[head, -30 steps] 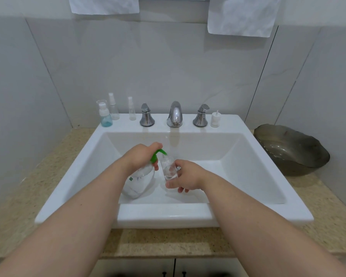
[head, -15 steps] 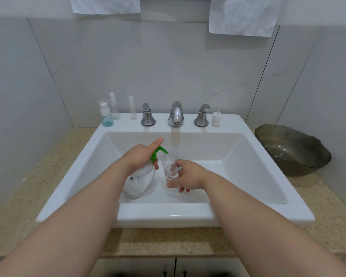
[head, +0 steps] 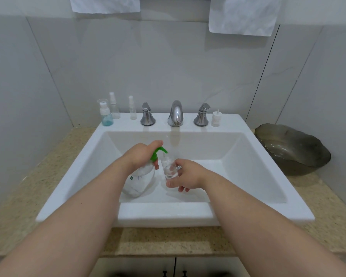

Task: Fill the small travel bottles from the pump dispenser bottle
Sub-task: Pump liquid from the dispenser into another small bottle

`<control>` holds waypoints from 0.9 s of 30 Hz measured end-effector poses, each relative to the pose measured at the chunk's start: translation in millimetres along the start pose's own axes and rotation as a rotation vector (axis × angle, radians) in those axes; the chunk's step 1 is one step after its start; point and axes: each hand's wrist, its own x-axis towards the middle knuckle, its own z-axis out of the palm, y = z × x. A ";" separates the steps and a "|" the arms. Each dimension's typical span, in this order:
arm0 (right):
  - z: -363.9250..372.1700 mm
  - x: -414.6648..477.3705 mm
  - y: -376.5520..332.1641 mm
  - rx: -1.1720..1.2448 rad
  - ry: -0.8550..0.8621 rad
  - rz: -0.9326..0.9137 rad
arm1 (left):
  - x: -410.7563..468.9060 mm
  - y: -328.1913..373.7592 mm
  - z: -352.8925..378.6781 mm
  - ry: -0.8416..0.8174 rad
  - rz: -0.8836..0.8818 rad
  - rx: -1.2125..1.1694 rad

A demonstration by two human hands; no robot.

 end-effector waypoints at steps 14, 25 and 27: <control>1.2 3.8 3.2 -0.016 -0.007 0.013 | 2.2 0.2 -0.4 -0.013 0.032 0.041; 0.3 2.3 2.1 0.006 -0.001 0.010 | 2.3 -5.1 -1.4 0.032 0.010 0.055; -0.3 2.5 2.6 0.003 -0.001 0.012 | 4.1 -5.9 -0.6 0.021 0.007 0.037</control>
